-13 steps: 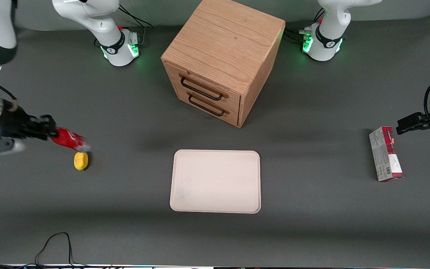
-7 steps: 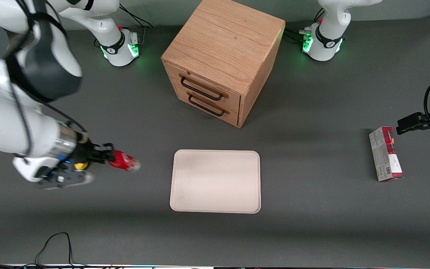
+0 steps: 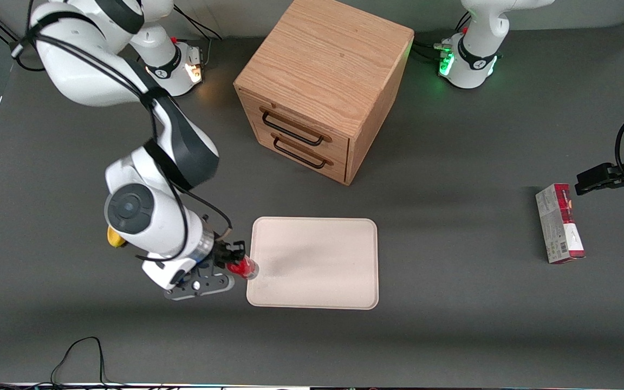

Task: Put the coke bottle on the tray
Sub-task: 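Carry the red bottle with the right gripper over the white tray, then lower the bottle onto the tray and open the right gripper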

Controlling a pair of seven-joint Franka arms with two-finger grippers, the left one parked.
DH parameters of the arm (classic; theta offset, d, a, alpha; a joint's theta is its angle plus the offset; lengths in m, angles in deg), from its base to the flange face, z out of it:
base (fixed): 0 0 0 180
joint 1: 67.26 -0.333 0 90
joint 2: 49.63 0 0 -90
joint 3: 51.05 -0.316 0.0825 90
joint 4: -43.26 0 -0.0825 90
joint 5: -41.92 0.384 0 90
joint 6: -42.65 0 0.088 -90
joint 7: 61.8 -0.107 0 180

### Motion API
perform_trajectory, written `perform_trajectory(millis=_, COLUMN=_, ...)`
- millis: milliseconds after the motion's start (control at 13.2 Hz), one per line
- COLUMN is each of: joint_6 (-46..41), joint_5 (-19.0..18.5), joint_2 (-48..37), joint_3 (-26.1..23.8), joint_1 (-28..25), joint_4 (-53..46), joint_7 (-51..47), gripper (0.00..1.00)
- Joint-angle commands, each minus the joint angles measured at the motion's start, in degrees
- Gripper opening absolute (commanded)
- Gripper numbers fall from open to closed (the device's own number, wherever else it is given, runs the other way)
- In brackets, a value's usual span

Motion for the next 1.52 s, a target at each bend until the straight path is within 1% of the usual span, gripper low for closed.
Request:
perform_trajectory(millis=0, joint_6=3.7, joint_5=-3.0, joint_2=4.3, joint_3=-1.0, joint_1=-0.5, joint_4=-3.1, joint_7=-1.3, gripper=0.00)
perform_trajectory(millis=304, joint_6=6.9, joint_5=-3.9, joint_2=6.7, joint_3=-1.0, joint_1=-0.7, joint_4=-2.9, joint_7=-1.7, gripper=0.01)
perform_trajectory(millis=456, joint_6=7.3, joint_5=-4.0, joint_2=7.0, joint_3=-1.0, joint_1=-0.7, joint_4=-1.9, joint_7=-2.2, gripper=0.10)
perform_trajectory(millis=532, joint_6=8.3, joint_5=-4.7, joint_2=7.0, joint_3=-1.0, joint_1=-0.7, joint_4=-1.2, joint_7=-3.3, gripper=0.14)
perform_trajectory(millis=608, joint_6=8.9, joint_5=-5.4, joint_2=6.9, joint_3=-1.0, joint_1=-0.6, joint_4=-0.6, joint_7=-3.7, gripper=0.40)
perform_trajectory(millis=684, joint_6=8.9, joint_5=-5.7, joint_2=6.9, joint_3=-1.0, joint_1=-0.6, joint_4=-0.4, joint_7=-3.8, gripper=0.97)
perform_trajectory(millis=759, joint_6=8.9, joint_5=-5.7, joint_2=6.5, joint_3=-1.0, joint_1=-0.4, joint_4=-0.2, joint_7=-4.0, gripper=1.00)
perform_trajectory(millis=911, joint_6=8.6, joint_5=-5.3, joint_2=5.1, joint_3=-1.0, joint_1=-0.1, joint_4=-0.2, joint_7=-4.5, gripper=1.00)
perform_trajectory(millis=987, joint_6=7.9, joint_5=-4.9, joint_2=2.8, joint_3=-1.0, joint_1=0.0, joint_4=0.1, joint_7=-4.6, gripper=1.00)
perform_trajectory(millis=1063, joint_6=5.6, joint_5=-3.5, joint_2=-0.4, joint_3=-0.7, joint_1=0.5, joint_4=2.4, joint_7=-4.8, gripper=1.00)
perform_trajectory(millis=1139, joint_6=3.3, joint_5=0.7, joint_2=-4.6, joint_3=-0.1, joint_1=1.4, joint_4=5.4, joint_7=-4.8, gripper=1.00)
perform_trajectory(millis=1215, joint_6=2.5, joint_5=6.3, joint_2=-9.0, joint_3=2.2, joint_1=2.2, joint_4=8.6, joint_7=-4.3, gripper=1.00)
perform_trajectory(millis=1367, joint_6=1.4, joint_5=18.3, joint_2=-20.6, joint_3=11.0, joint_1=2.5, joint_4=19.1, joint_7=-1.2, gripper=1.00)
perform_trajectory(millis=1443, joint_6=0.3, joint_5=22.2, joint_2=-26.5, joint_3=14.5, joint_1=2.4, joint_4=24.5, joint_7=1.7, gripper=1.00)
